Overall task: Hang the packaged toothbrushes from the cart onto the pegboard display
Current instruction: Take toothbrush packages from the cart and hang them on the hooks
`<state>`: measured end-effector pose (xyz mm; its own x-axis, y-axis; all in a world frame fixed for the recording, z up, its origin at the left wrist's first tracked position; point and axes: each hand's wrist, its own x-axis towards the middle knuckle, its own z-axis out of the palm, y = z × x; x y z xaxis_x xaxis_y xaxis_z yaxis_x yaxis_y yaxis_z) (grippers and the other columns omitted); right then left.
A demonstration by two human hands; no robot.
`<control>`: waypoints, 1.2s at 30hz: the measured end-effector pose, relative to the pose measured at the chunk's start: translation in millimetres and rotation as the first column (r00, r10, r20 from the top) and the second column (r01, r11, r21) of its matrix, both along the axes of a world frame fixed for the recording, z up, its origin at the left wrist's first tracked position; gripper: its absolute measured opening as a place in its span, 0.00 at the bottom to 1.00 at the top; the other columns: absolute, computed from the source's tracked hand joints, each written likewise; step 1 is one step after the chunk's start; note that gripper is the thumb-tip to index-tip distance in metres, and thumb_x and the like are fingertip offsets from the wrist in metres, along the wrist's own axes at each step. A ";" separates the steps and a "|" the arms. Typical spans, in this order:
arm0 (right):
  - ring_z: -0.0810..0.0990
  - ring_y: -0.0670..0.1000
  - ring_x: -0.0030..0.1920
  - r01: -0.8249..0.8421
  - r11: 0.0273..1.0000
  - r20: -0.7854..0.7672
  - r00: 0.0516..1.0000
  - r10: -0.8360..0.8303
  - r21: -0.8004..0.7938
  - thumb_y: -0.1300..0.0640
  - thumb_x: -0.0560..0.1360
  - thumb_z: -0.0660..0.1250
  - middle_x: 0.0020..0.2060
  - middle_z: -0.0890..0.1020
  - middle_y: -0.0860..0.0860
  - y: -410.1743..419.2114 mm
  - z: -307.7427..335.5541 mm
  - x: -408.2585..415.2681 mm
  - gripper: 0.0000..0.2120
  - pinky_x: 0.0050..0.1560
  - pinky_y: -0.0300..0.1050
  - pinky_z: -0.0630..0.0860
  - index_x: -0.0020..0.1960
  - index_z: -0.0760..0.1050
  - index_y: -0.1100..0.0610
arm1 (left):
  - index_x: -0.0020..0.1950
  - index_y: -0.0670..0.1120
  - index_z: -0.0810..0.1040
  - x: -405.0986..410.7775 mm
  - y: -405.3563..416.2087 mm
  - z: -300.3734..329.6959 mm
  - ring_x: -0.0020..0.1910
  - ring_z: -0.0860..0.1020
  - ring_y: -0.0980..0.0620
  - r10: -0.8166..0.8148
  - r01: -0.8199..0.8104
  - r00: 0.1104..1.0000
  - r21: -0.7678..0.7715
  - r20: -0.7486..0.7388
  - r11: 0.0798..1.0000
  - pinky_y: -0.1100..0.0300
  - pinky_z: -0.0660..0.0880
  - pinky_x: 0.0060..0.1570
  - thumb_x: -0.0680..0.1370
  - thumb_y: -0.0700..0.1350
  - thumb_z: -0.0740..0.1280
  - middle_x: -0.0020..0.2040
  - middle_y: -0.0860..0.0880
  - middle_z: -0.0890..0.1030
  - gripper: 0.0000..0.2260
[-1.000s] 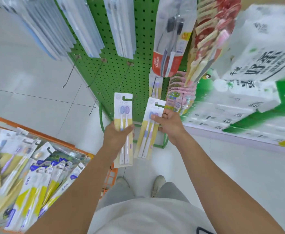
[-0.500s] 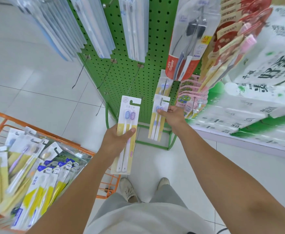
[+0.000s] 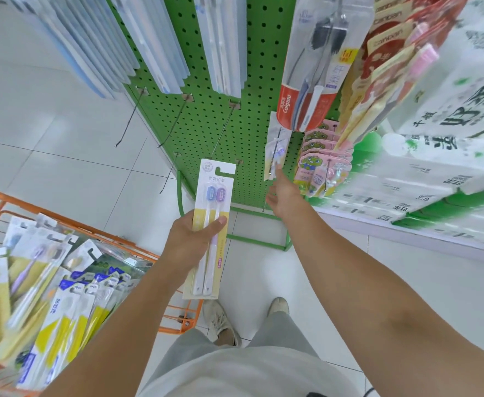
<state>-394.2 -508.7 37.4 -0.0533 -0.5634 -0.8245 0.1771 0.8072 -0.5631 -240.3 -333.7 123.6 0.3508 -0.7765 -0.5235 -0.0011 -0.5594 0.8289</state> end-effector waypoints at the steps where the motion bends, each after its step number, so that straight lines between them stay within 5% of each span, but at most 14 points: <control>1: 0.80 0.61 0.64 0.004 1.000 0.054 0.999 -0.003 -0.020 0.38 0.77 0.68 0.64 0.80 0.61 5.2 -1.6 -6.4 0.26 0.62 0.51 0.79 0.65 0.75 0.58 | 0.48 0.50 0.82 -2.1 -1.1 -0.4 0.39 0.81 0.51 -0.003 0.003 1.000 0.004 0.005 1.000 0.52 0.80 0.49 0.76 0.51 0.74 0.37 0.54 0.84 0.05; 4: 0.81 0.52 0.42 -0.028 0.995 0.159 0.986 0.042 -0.094 0.44 0.81 0.66 0.44 0.83 0.53 33.8 10.3 -24.2 0.19 0.44 0.44 0.77 0.58 0.77 0.59 | 0.50 0.51 0.83 -9.1 -6.9 -2.2 0.42 0.82 0.50 -0.039 0.039 0.999 0.006 0.011 0.999 0.54 0.79 0.50 0.77 0.52 0.73 0.41 0.53 0.85 0.06; 7: 0.84 0.54 0.56 -0.256 0.928 0.201 0.928 0.315 -0.271 0.43 0.80 0.66 0.55 0.85 0.53 69.8 31.1 -33.8 0.19 0.57 0.49 0.80 0.62 0.78 0.57 | 0.55 0.53 0.82 -19.8 -15.5 -3.8 0.48 0.83 0.53 -0.149 0.149 0.988 0.009 0.048 0.989 0.62 0.77 0.47 0.80 0.53 0.68 0.47 0.53 0.86 0.07; 10: 0.85 0.57 0.55 -0.352 0.813 0.207 0.849 0.486 -0.464 0.54 0.80 0.69 0.56 0.85 0.56 92.5 59.7 -35.9 0.16 0.61 0.53 0.80 0.64 0.77 0.60 | 0.56 0.57 0.80 -32.3 -25.6 -4.0 0.49 0.79 0.61 -0.244 0.243 0.968 0.018 0.060 0.970 0.66 0.72 0.46 0.83 0.53 0.63 0.50 0.59 0.83 0.07; 15: 0.85 0.58 0.46 -0.309 0.812 0.058 0.921 0.386 -0.496 0.59 0.77 0.73 0.47 0.84 0.59 87.1 69.0 -40.8 0.12 0.53 0.62 0.83 0.59 0.78 0.61 | 0.63 0.54 0.79 -48.4 -41.4 -11.0 0.57 0.80 0.55 -0.283 0.281 0.958 0.046 0.051 0.959 0.54 0.75 0.59 0.82 0.59 0.63 0.57 0.55 0.83 0.14; 20: 0.80 0.55 0.41 -0.317 0.844 -0.032 0.941 0.337 -0.433 0.54 0.75 0.73 0.41 0.82 0.55 86.5 65.7 -36.9 0.13 0.52 0.68 0.79 0.55 0.78 0.60 | 0.57 0.50 0.78 -60.6 -49.2 -17.5 0.49 0.79 0.55 -0.293 0.287 0.944 0.059 0.152 0.956 0.59 0.73 0.45 0.82 0.55 0.63 0.51 0.53 0.82 0.11; 22: 0.78 0.52 0.39 -0.298 0.853 -0.079 0.953 0.294 -0.429 0.53 0.75 0.73 0.36 0.81 0.51 83.3 57.5 -34.5 0.11 0.47 0.62 0.81 0.50 0.78 0.60 | 0.56 0.45 0.78 -61.0 -50.5 -22.6 0.45 0.78 0.51 -0.260 0.250 0.950 0.076 0.173 0.965 0.57 0.72 0.44 0.82 0.54 0.64 0.49 0.50 0.81 0.13; 26: 0.74 0.37 0.28 -0.298 0.845 -0.173 0.954 0.245 -0.445 0.58 0.78 0.72 0.33 0.77 0.43 74.6 40.0 -33.7 0.08 0.34 0.31 0.70 0.43 0.74 0.55 | 0.60 0.46 0.76 -54.5 -47.4 -26.6 0.47 0.77 0.53 -0.178 0.166 0.972 0.089 0.155 0.982 0.57 0.76 0.47 0.81 0.50 0.67 0.53 0.48 0.79 0.11; 30: 0.78 0.40 0.37 -0.327 0.840 -0.201 0.944 0.263 -0.434 0.58 0.79 0.71 0.41 0.82 0.46 64.9 25.1 -35.1 0.06 0.37 0.31 0.71 0.45 0.74 0.53 | 0.59 0.48 0.77 -43.7 -41.9 -25.1 0.55 0.78 0.49 -0.147 0.132 0.980 0.108 0.136 0.985 0.49 0.77 0.60 0.81 0.48 0.67 0.53 0.50 0.79 0.08; 36: 0.80 0.44 0.41 -0.340 0.831 -0.252 0.935 0.249 -0.441 0.58 0.79 0.70 0.45 0.85 0.49 61.0 12.7 -34.3 0.05 0.36 0.30 0.72 0.46 0.76 0.52 | 0.55 0.48 0.79 -31.7 -36.5 -19.3 0.54 0.79 0.49 -0.116 0.104 0.988 0.108 0.105 0.989 0.49 0.77 0.60 0.81 0.46 0.66 0.53 0.50 0.80 0.05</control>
